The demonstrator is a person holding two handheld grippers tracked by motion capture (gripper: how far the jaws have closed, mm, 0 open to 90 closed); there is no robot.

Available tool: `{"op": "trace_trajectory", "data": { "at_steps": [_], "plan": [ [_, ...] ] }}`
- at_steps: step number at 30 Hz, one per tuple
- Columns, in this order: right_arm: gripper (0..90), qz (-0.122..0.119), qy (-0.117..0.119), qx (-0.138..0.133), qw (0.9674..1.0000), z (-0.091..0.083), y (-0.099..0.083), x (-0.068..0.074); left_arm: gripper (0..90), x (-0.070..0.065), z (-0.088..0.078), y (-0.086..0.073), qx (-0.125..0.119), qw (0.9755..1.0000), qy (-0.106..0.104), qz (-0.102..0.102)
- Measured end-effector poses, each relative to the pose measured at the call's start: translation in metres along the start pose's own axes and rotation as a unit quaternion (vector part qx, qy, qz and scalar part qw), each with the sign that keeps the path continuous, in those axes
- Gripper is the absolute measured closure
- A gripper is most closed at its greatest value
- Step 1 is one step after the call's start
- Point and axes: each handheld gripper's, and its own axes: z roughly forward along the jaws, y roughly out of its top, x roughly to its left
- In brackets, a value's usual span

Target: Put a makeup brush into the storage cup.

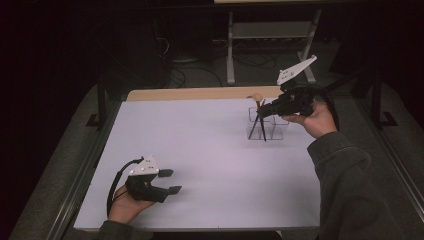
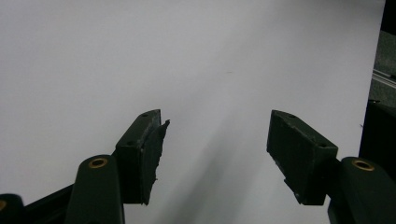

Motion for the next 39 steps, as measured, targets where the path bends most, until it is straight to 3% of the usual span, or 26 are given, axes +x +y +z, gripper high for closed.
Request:
{"op": "trace_trajectory", "data": {
  "at_steps": [9,20,39],
  "plan": [
    [82.8,0.002,-0.005,-0.001,1.0,-0.002,0.004,-0.006,32.7,0.003,-0.002,-0.003,-0.005,0.9999,0.007,-0.012],
    [82.8,-0.003,-0.015,0.002,0.9999,-0.007,0.014,-0.012,30.4,0.005,-0.005,-0.004,-0.007,0.9998,0.011,-0.012],
    [82.9,0.017,-0.034,-0.008,0.9993,-0.018,0.016,-0.025,28.9,0.006,-0.007,-0.004,-0.015,0.9997,0.014,-0.013]
  ]
}}
